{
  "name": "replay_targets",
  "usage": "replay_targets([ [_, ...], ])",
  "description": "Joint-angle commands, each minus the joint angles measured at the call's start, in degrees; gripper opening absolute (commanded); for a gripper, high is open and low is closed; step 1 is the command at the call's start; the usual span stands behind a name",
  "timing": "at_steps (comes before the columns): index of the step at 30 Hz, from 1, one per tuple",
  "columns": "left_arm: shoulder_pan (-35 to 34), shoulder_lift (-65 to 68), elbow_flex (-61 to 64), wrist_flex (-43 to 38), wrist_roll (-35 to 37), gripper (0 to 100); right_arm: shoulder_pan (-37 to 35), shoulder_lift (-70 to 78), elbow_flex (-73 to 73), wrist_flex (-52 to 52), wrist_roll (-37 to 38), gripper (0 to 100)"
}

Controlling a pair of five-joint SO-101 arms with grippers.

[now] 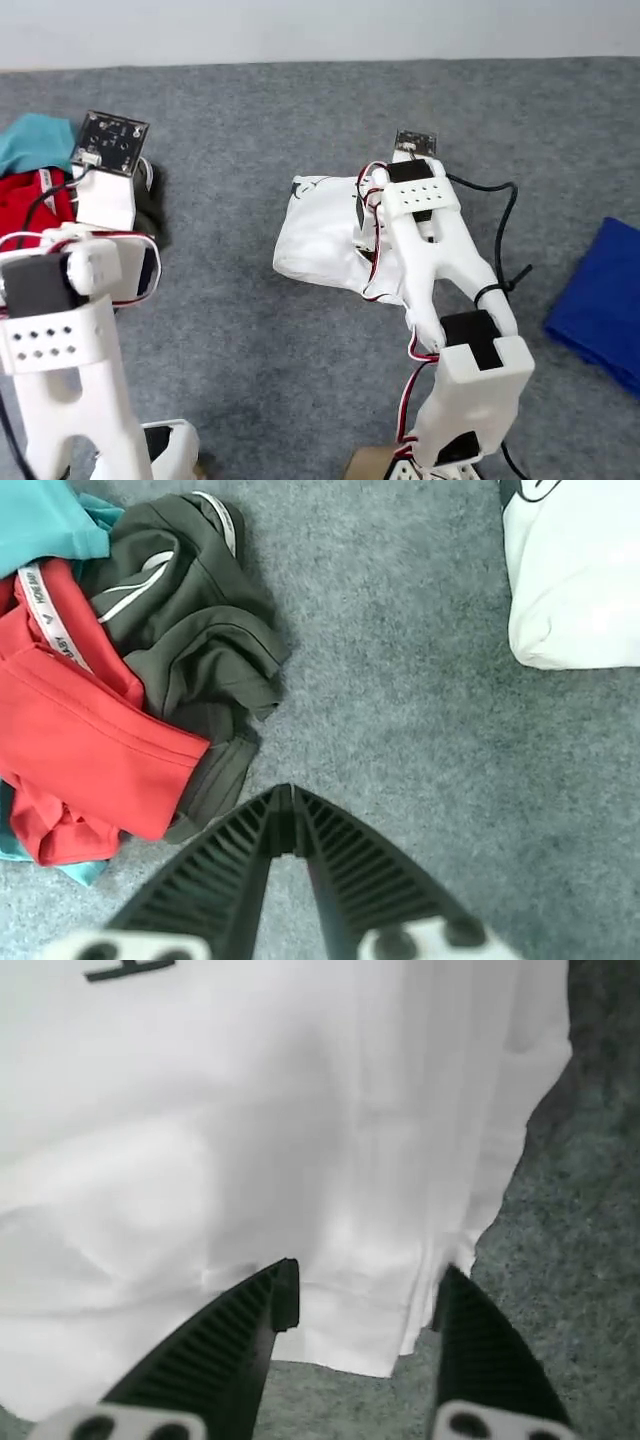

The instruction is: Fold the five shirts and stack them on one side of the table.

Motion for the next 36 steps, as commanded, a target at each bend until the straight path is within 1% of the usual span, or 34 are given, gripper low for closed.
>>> replay_targets([
  [1,-0.35,0.35,-0.57,-0.62,-0.18,0,0.31,0.04,-0.53,0.04,-0.53,14.3],
  [10,-0.35,0.35,-0.57,-1.41,-0.44,0,0.48,0.13,-0.53,0.13,-0.53,6.1],
  [13,-0.35,0.35,-0.57,-1.41,-0.44,0,0.84,0.13,-0.53,0.22,-0.35,1.5],
  [17,-0.26,0.35,-0.57,-1.93,-0.44,0,2.07,0.04,-0.53,0.4,-0.09,0.9],
  [21,-0.26,0.35,-0.57,-2.55,-0.44,0,4.26,0.04,-2.11,3.74,4.75,0.9],
  [26,-0.26,0.09,-0.57,-2.55,-0.35,0,9.89,0.57,-8.18,9.27,10.9,0.9],
  [29,-0.26,0.09,-0.57,-2.55,-0.35,0,12.44,0.66,-9.49,8.92,14.86,0.9],
  [32,-0.26,0.09,-0.57,-2.55,-0.18,0,12.88,0.84,-9.23,7.52,17.85,0.9],
  [36,-0.26,0.09,-0.57,-2.55,-0.09,0,12.88,3.82,-9.49,5.49,18.81,0.9],
])
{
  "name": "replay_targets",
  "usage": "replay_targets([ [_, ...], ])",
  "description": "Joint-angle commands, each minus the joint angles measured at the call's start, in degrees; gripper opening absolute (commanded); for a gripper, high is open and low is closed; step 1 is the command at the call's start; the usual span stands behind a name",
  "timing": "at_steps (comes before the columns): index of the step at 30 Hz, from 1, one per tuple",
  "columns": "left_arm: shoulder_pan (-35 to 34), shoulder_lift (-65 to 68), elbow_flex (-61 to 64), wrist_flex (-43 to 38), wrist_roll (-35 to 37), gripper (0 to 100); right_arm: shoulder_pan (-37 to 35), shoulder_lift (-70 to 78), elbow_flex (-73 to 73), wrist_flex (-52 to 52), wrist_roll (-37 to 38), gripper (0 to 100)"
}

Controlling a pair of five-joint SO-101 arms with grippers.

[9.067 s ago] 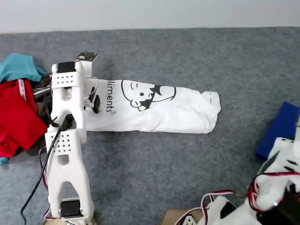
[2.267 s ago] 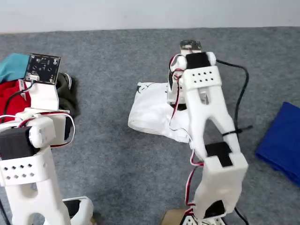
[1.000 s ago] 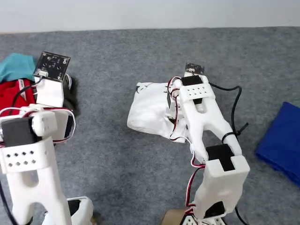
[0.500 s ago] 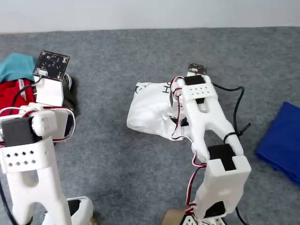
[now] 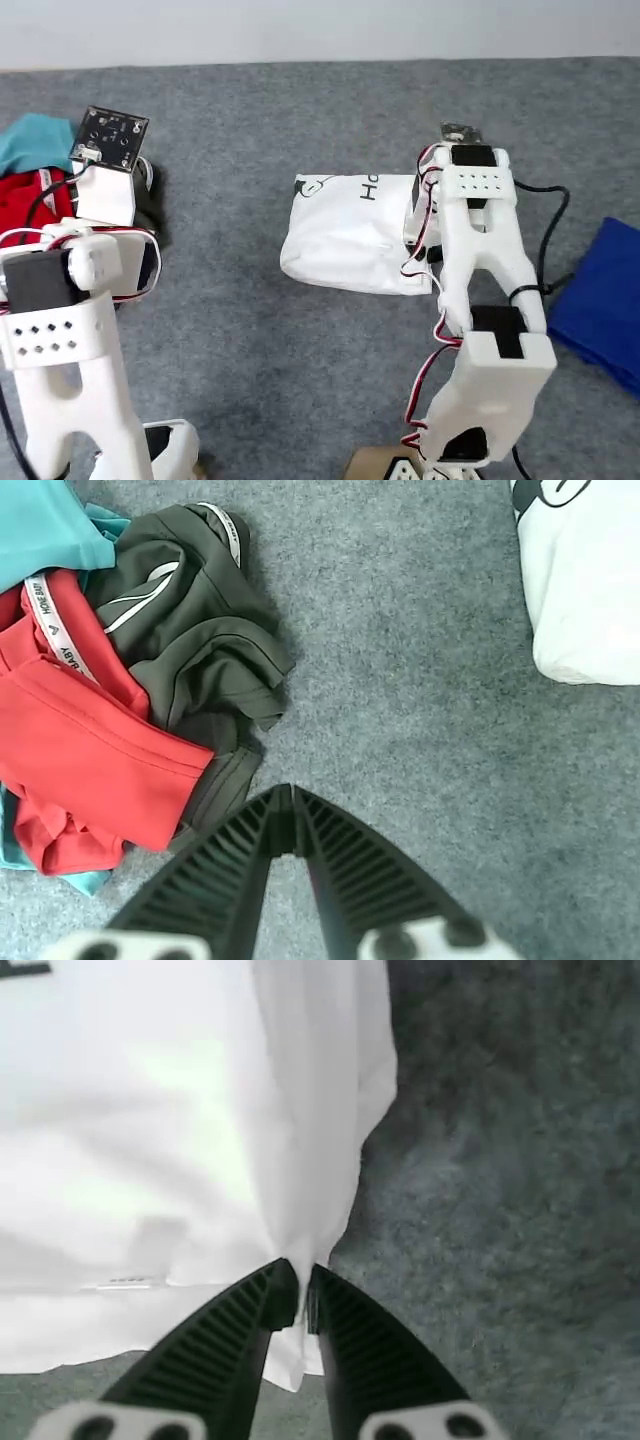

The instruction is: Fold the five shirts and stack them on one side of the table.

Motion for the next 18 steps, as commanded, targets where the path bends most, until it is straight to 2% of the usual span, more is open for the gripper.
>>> replay_targets([
  [1,-0.18,-0.18,-0.57,-0.88,-0.09,0,0.92,1.27,-2.55,-2.07,1.58,0.9],
  [5,-0.09,-0.18,-0.48,-0.79,-0.09,0,0.66,1.19,-3.96,-0.75,3.52,4.5],
  [9,0.0,-0.09,-0.31,-0.88,-0.09,0,0.57,-1.1,-8.09,3.3,3.08,19.5],
  [11,0.0,0.0,-0.31,-0.88,-0.09,0,0.13,-2.15,-10.81,4.7,3.08,23.1],
  [15,0.0,0.0,-0.31,-0.88,-0.26,0,-2.95,-4.09,-14.33,7.43,3.16,21.1],
  [18,0.09,0.0,-0.31,-0.88,-0.35,0,-7.34,-4.97,-15.56,9.36,3.16,15.4],
])
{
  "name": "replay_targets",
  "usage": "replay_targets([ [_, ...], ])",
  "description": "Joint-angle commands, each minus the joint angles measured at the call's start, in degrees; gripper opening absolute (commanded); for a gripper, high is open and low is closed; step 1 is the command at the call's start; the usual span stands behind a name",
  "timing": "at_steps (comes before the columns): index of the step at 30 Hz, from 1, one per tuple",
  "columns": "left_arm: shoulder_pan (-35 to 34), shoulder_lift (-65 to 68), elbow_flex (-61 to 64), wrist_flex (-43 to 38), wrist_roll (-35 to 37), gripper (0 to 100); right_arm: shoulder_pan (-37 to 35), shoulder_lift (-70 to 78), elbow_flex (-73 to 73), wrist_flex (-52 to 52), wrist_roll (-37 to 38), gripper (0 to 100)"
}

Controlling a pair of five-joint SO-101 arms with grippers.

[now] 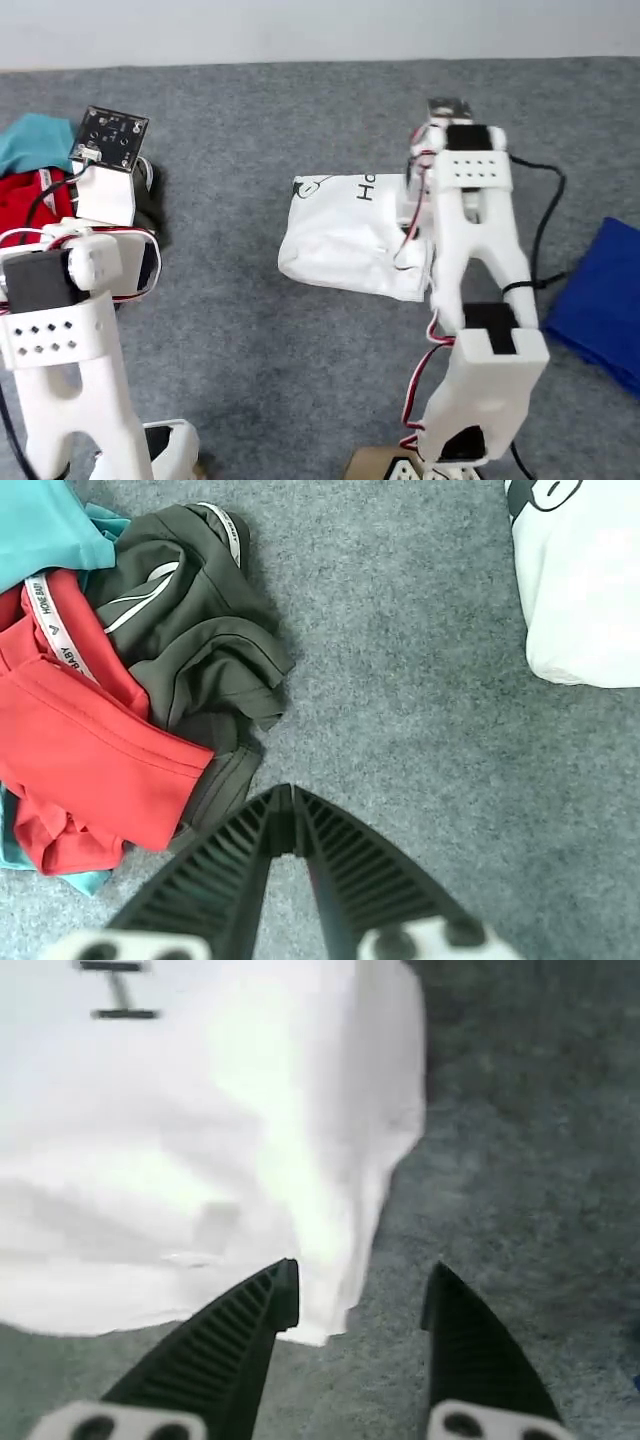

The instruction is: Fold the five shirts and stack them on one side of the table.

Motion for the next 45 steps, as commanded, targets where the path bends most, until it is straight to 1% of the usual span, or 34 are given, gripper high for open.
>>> replay_targets([
  [1,0.09,0.0,-0.31,-0.88,-0.35,0,-5.49,-4.09,-3.43,1.89,0.44,12.7],
  [5,0.09,0.0,-0.31,-0.88,-0.35,0,-12.09,-2.51,-3.34,1.27,0.35,0.2],
  [7,0.0,0.0,-0.31,-0.88,-0.35,0,-15.25,-1.19,-3.34,0.31,0.35,2.1],
  [9,-0.09,0.0,-0.31,-0.88,-0.35,0,-17.98,0.4,-3.34,-1.71,0.35,0.8],
  [13,-0.09,0.0,-0.31,-0.88,-0.35,0,-21.41,3.91,-3.34,-6.02,0.35,1.0],
  [19,-0.09,0.09,-0.31,-0.88,-0.26,0,-22.2,11.3,-3.34,-10.33,0.35,1.0],
  [25,-0.09,0.09,-0.22,-0.88,-0.26,0,-22.99,16.22,-3.25,-2.51,0.79,1.0],
  [29,-0.09,0.09,-0.22,-0.97,-0.26,0,-22.29,14.99,-3.87,0.48,2.55,1.0],
  [34,-0.09,0.09,-0.22,-0.97,-0.35,0,-22.11,8.22,-7.03,1.89,4.31,1.0],
  [39,-0.09,0.09,-0.22,-0.97,-0.35,0,-25.19,3.91,-8.26,-0.84,4.04,1.0],
  [45,-0.09,0.09,-0.22,-0.97,-0.35,0,-29.49,7.25,-8.18,-7.08,4.04,1.0],
])
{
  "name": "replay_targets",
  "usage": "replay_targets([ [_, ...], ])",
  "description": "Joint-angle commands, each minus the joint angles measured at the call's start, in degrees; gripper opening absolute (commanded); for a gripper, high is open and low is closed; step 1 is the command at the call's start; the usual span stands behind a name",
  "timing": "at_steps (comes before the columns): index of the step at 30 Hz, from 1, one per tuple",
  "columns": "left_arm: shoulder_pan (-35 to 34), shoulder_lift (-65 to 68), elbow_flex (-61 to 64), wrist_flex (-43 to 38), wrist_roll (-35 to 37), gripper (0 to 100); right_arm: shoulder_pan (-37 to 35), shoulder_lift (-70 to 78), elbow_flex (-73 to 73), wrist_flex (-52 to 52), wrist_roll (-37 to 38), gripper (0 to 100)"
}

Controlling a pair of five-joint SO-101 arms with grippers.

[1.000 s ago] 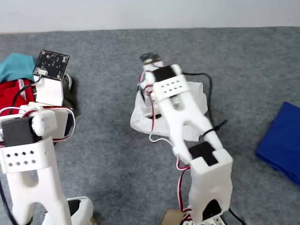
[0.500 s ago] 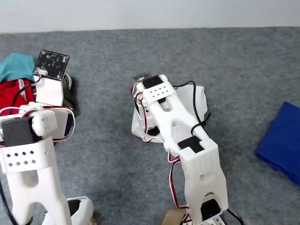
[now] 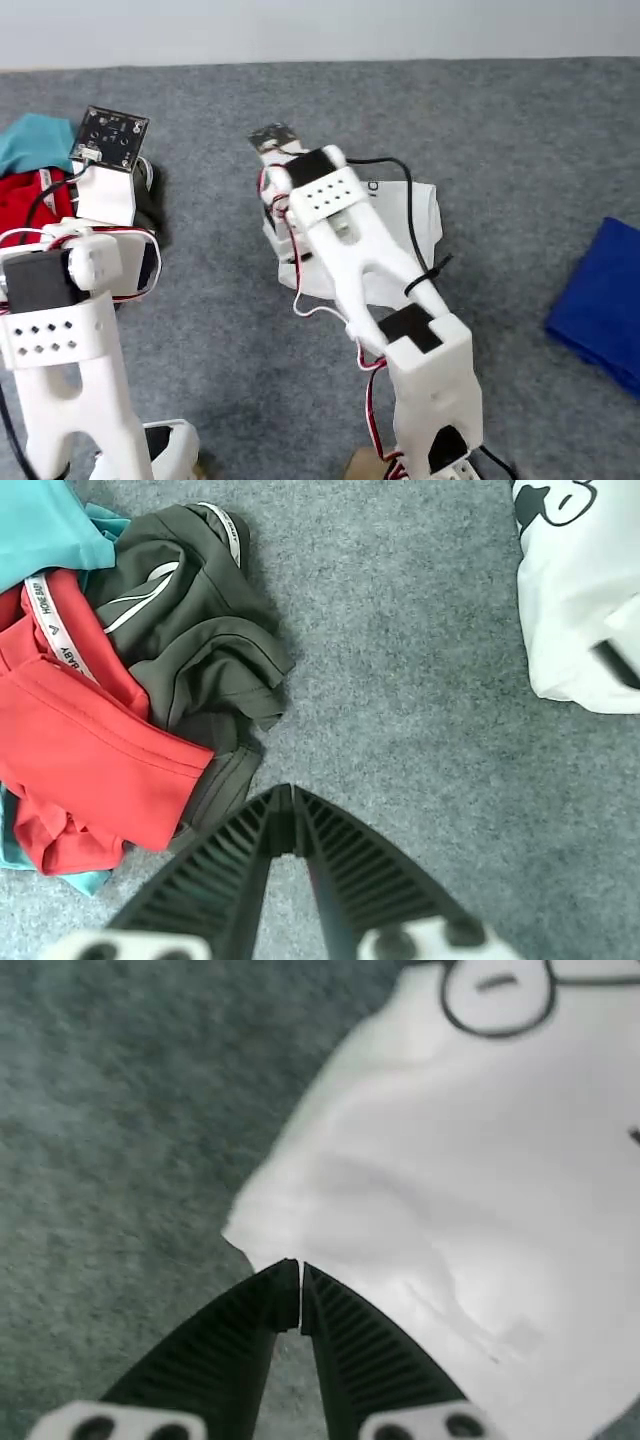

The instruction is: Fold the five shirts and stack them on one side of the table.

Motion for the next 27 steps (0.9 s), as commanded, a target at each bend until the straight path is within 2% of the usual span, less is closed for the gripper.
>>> replay_targets([
  [1,-0.09,0.09,-0.22,-0.97,-0.35,0,-1.98,0.92,-2.29,-3.74,0.53,1.0],
  [5,-0.09,0.09,-0.22,-0.97,-0.35,0,-2.33,8.13,-2.29,-4.0,0.53,1.0],
  [9,-0.09,0.09,-0.22,-0.97,-0.35,0,-3.21,11.74,-2.29,0.31,0.62,1.0],
  [12,-0.09,0.09,-0.13,-0.97,-0.35,0,-4.53,11.56,-2.64,4.09,0.79,1.0],
  [18,-0.09,-0.09,2.33,-0.97,-0.35,0,-4.0,4.18,-2.64,4.62,0.88,1.0],
  [23,-0.09,-0.18,2.51,-0.97,-0.35,0,0.04,-3.21,-2.64,1.1,0.88,1.0],
  [27,-0.09,-0.18,2.51,-0.97,-0.35,0,6.9,-4.97,-2.64,-7.52,0.88,1.0],
])
